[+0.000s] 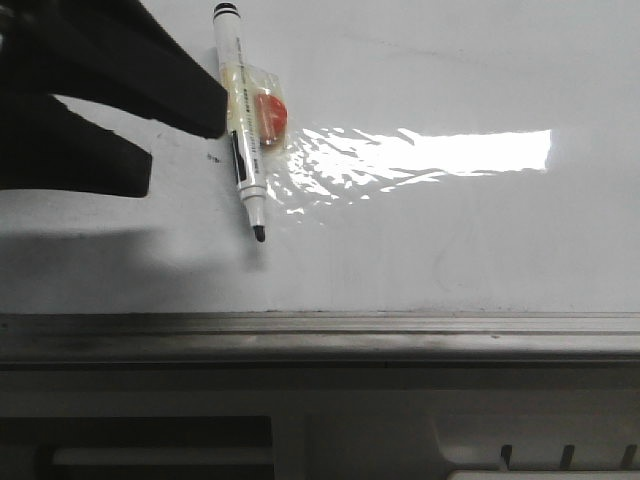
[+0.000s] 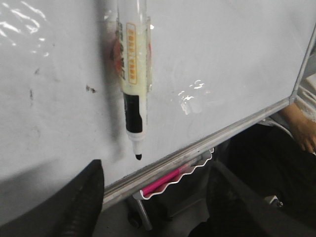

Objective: Write number 9 on whiteboard

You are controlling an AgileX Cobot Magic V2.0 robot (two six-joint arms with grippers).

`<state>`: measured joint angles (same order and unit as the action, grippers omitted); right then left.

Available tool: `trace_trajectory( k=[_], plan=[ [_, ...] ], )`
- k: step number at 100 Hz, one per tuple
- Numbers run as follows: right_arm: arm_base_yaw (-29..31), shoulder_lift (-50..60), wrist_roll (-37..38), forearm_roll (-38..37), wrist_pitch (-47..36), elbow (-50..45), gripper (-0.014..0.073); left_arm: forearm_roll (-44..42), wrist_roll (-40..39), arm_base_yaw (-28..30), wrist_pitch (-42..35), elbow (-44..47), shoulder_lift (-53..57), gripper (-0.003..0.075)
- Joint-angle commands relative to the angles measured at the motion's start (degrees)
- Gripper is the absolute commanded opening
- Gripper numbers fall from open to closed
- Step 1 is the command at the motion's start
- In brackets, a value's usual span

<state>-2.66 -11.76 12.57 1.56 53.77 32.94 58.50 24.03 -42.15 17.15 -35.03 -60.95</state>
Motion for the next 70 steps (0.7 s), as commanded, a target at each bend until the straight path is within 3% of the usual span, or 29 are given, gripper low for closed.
trace_trajectory(
  k=[1, 16, 37, 70],
  plan=[
    [-0.1, -1.3, -0.6, -0.1, -4.5, 1.7, 0.0412, 2.4, 0.4, -2.1, -7.4, -2.0, -1.3, 0.0405],
    [-0.1, -1.3, -0.6, -0.1, -4.5, 1.7, 0.0412, 4.0, 0.4, -2.6, -12.0, -2.0, -4.3, 0.0383],
    [-0.1, -1.3, -0.6, 0.1, -4.5, 1.7, 0.0412, 4.5, 0.4, -2.6, -12.4, -2.0, -7.0, 0.0293],
    [-0.1, -1.3, -0.6, 0.2, -4.5, 1.7, 0.0412, 5.6, 0.4, -2.6, -10.2, -3.9, -7.2, 0.0288]
  ],
)
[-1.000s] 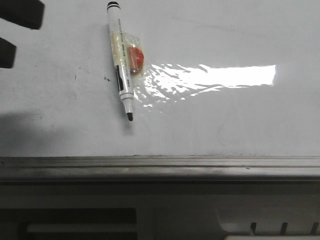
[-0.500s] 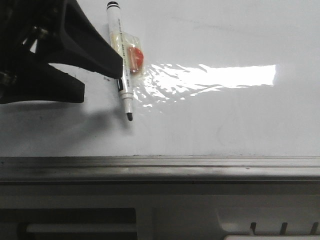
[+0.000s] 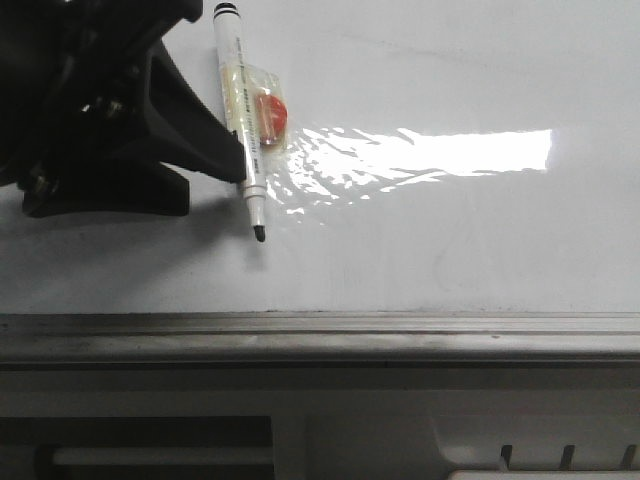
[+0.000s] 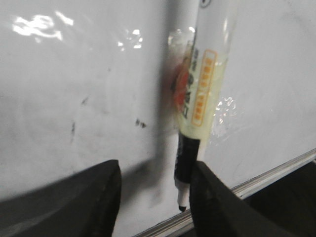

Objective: Write number 9 on whiteboard

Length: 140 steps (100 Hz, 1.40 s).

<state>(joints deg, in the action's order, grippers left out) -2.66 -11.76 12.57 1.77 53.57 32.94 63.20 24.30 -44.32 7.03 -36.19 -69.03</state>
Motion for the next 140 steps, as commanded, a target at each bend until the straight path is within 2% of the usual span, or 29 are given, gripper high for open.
trace_trajectory(
  k=[1, 9, 29, 59, 68, 80, 100, 106, 115, 121, 131, 140],
  plan=[
    [-0.1, -1.3, -0.6, -0.1, -4.3, 1.7, 0.0412, 1.0, 0.1, -0.5, 0.2, -3.0, 0.8, 0.0288],
    [-0.1, -1.3, -0.6, -0.1, -4.3, 1.7, 0.0412, 1.0, 0.3, -0.7, 1.3, -3.7, 0.7, 0.0288],
    [-0.1, -1.3, -0.6, -0.1, -4.3, 1.7, 0.0412, 0.9, 0.4, -0.9, -2.2, -3.7, -1.2, 0.0287],
    [-0.1, -1.3, -0.6, -0.1, -4.4, 1.7, 0.0412, 2.9, 0.4, -0.9, -2.9, -3.7, -4.4, 0.0228],
    [-0.1, -1.3, -0.6, -0.1, -4.4, 1.7, 0.0412, 2.9, 0.4, -0.9, -2.9, -3.7, -4.6, 0.0174],
    [-0.4, -1.3, -0.6, 0.8, -4.4, 1.7, 0.0412, 1.7, 0.4, -0.9, -2.6, -3.7, -4.6, -0.0022],
    [-3.3, -1.3, -1.6, 2.1, -6.2, 1.7, 0.0412, -6.3, 0.5, -1.0, 2.4, -3.7, -2.9, -0.0020],
    [-4.2, -1.3, -4.7, 4.2, -6.5, 1.7, 0.0412, -7.9, 0.5, -1.0, 4.6, -3.7, -1.7, -0.0020],
    [-5.2, -1.6, -12.9, 12.1, -6.5, 1.7, 0.0412, -10.5, 3.5, -1.4, 8.9, -3.7, 0.8, -0.0020],
    [-5.8, -2.2, -19.3, 20.1, -6.3, 1.7, 0.0412, -11.6, 9.4, -2.2, 12.7, -3.7, 2.6, -0.0020],
    [-6.1, -4.2, -34.3, 33.7, -4.3, 1.7, 0.0412, -11.7, 19.9, -4.4, 18.9, -3.7, 4.9, -0.0020],
    [-6.5, -5.5, -46.9, 44.9, -3.4, 1.7, 0.0412, -11.7, 28.4, -7.1, 20.9, -3.4, 6.2, -0.0020]
  ],
)
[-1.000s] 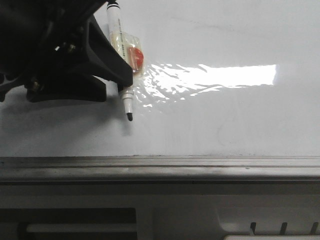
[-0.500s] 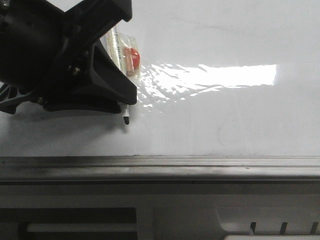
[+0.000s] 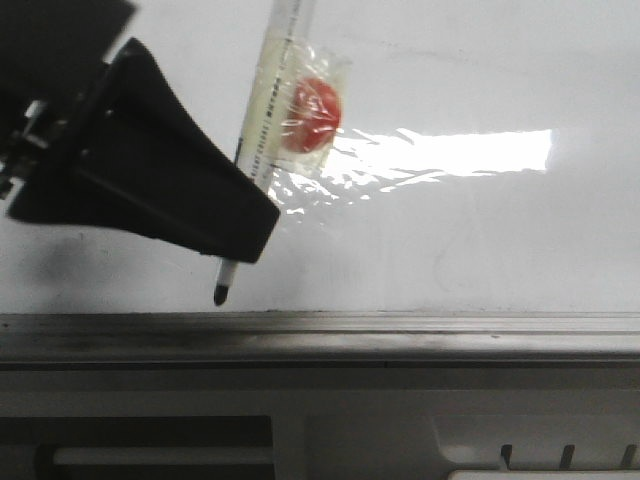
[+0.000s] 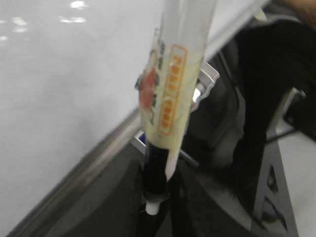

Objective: Write number 9 on whiteboard

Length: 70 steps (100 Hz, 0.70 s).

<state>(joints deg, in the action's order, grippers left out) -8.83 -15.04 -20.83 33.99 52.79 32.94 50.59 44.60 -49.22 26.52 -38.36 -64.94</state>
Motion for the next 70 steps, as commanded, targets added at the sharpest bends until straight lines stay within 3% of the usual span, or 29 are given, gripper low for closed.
trace_trajectory(
  k=[1, 14, 30, 45, 70],
  plan=[
    [-0.5, -2.4, -14.3, 13.4, -2.6, 1.7, 0.0412, 0.9, 8.7, -2.5, 1.4, -1.2, 2.1, -0.0020],
    [-2.5, -3.8, -27.0, 22.3, -1.0, 1.6, 0.0415, 0.9, 17.3, -6.9, 0.8, -1.2, 2.2, -0.0020],
    [-6.2, -5.9, -30.7, 23.0, 0.2, 0.4, 0.0415, 1.1, 20.6, -9.4, 0.6, -1.1, 2.0, -0.0020],
    [-9.1, -8.6, -39.2, 27.2, 0.2, -0.5, 0.0415, 2.4, 22.7, -9.4, 0.5, -1.1, 2.0, -0.0020],
    [-13.2, -16.7, -49.9, 36.1, -4.8, -0.5, 0.0415, 14.5, 34.3, -9.4, 0.5, -1.0, 1.8, -0.0020]
  ],
)
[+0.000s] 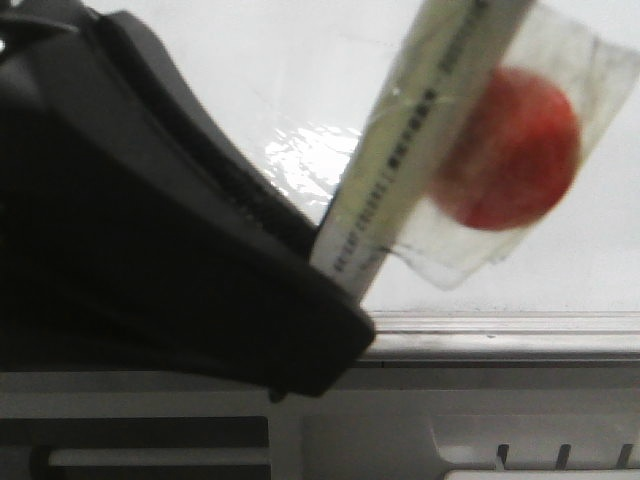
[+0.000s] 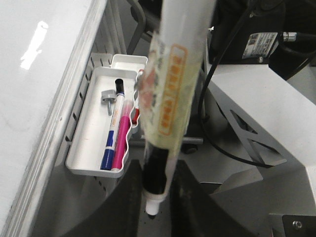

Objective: Write number 9 on whiteboard

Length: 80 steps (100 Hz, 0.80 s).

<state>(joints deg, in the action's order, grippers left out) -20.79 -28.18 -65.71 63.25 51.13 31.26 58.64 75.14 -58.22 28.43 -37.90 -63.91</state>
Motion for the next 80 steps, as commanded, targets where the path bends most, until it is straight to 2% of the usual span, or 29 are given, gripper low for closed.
trace_trajectory(
  k=[1, 11, 22, 34, 42, 69, 80],
  plan=[
    [-1.6, -4.2, -5.2, 7.1, -3.2, 1.2, 0.0415, 6.6, 3.9, -0.4, -1.4, -1.3, 0.8, -0.0020],
    [-3.8, -7.9, -6.6, 9.4, -3.2, 1.3, 0.0415, 9.2, 6.1, -0.4, -1.4, -0.8, 0.4, -0.0020],
    [-6.1, -11.4, -11.9, 13.6, -3.4, 1.3, 0.0417, 10.2, 7.0, -0.4, -1.2, -0.6, 0.2, -0.0020],
    [-7.8, -13.9, -13.8, 16.0, -5.5, 1.3, 0.0451, 11.1, 7.8, -0.4, -1.2, -0.6, 0.2, -0.0020],
    [-8.2, -14.8, -13.8, 16.0, -5.9, 1.3, 0.0477, 11.5, 7.8, -0.4, -1.2, -0.6, 0.2, -0.0020],
    [-8.2, -17.4, -17.8, 23.6, -5.4, 1.3, 0.0477, 11.9, 8.0, -0.4, -1.3, -0.6, 0.2, -0.0020],
    [-8.2, -20.5, -17.8, 23.8, -3.0, 1.3, 0.0475, 11.8, 8.1, -0.4, -1.4, -0.6, 0.2, -0.0020]
  ],
)
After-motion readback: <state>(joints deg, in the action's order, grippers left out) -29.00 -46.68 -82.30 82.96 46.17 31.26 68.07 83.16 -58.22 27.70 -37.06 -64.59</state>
